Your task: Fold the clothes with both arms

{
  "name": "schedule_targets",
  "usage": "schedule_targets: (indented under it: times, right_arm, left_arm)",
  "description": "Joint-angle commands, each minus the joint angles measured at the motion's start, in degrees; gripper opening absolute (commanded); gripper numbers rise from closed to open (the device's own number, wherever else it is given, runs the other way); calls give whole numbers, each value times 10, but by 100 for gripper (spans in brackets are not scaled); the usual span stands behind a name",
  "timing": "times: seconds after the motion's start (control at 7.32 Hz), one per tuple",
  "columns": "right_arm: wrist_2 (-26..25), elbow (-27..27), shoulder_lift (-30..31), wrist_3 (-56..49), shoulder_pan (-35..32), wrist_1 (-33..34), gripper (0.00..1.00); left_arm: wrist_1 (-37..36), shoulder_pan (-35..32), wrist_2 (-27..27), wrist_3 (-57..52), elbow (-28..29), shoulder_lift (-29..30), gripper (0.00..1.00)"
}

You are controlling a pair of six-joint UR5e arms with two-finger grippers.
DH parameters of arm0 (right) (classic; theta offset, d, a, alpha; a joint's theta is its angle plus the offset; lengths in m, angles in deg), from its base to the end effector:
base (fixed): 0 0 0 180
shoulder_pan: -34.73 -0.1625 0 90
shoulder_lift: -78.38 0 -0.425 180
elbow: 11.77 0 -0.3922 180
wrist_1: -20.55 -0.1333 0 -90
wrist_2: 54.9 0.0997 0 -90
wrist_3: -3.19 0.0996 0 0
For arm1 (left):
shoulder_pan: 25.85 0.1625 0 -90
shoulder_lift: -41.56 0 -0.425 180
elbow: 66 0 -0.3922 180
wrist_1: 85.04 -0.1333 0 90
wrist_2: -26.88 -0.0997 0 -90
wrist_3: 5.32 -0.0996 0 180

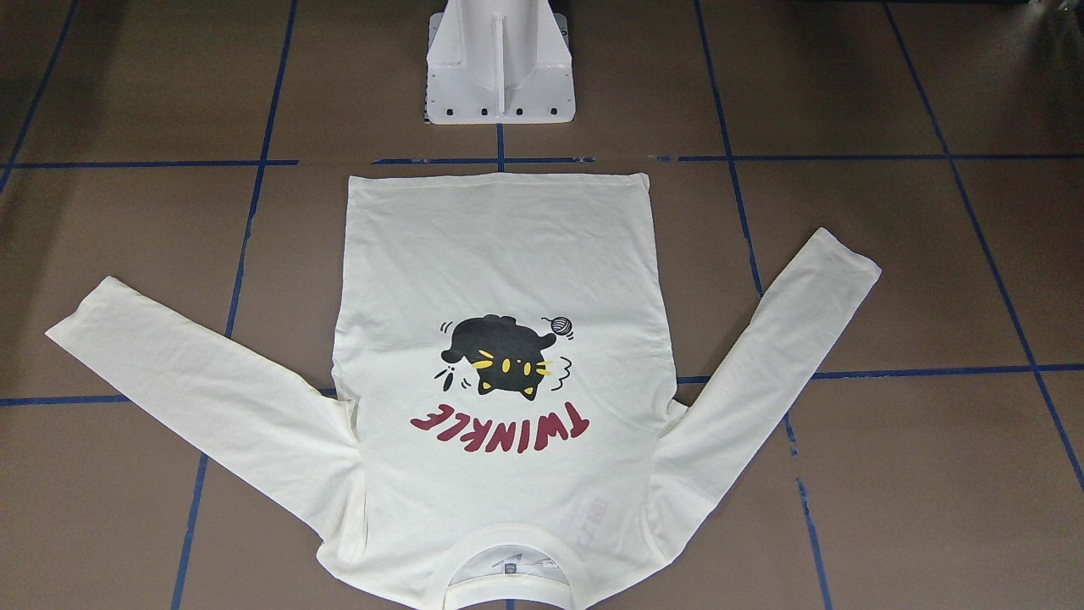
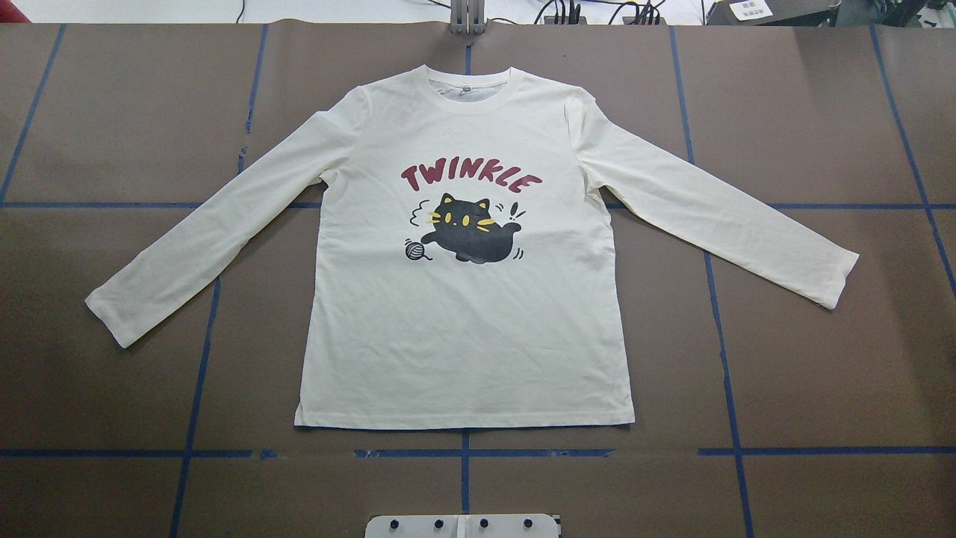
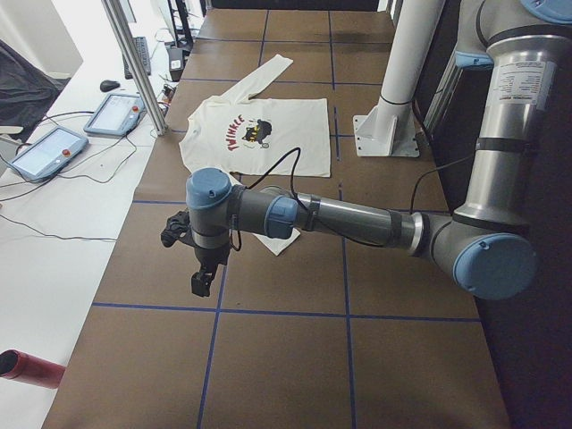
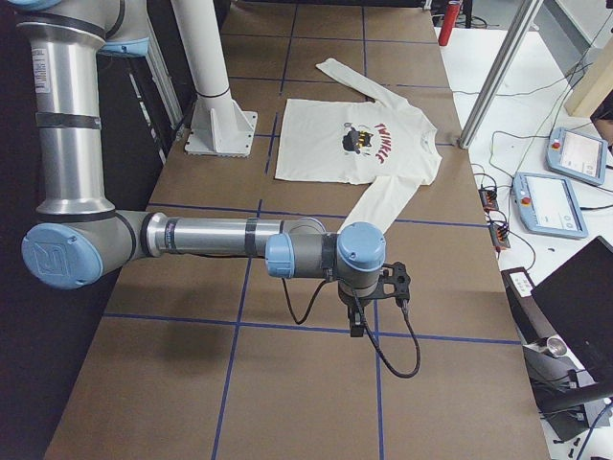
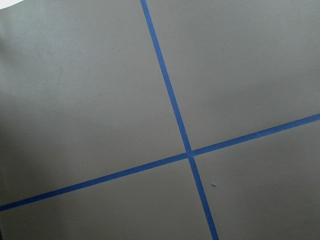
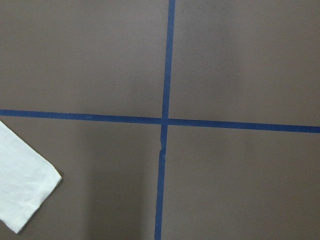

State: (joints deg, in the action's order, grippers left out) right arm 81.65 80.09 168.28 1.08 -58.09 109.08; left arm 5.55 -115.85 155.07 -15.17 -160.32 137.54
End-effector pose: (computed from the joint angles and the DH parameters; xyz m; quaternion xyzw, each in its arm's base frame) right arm 0.0853 -0.4927 0.6365 0.0445 -0.3934 -0.0061 0.9183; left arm -0.0717 -0.5429 0.5731 0.1173 0.3168 0.1117 0.9346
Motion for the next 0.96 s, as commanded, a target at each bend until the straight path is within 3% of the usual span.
schedule_targets:
  times: [0.0, 0.27, 0.55, 0.68, 0.82]
  right_arm:
    - [7, 1, -1, 0, 0, 0, 100]
    - [28, -9, -2, 1, 1, 1, 100]
    - [46, -5, -24, 1, 2, 2, 100]
    - [46, 4, 4, 4, 21, -25, 100]
    - [28, 10, 25, 91, 64, -94, 100]
  left_arm:
    - [-1, 0, -1, 4, -8, -1, 100]
    - [-2, 1, 0, 4, -8, 9, 100]
    - [9, 3, 38, 4, -16, 11, 100]
    - [41, 10, 40, 3, -16, 8, 100]
    - [50, 11, 42, 4, -19, 4, 100]
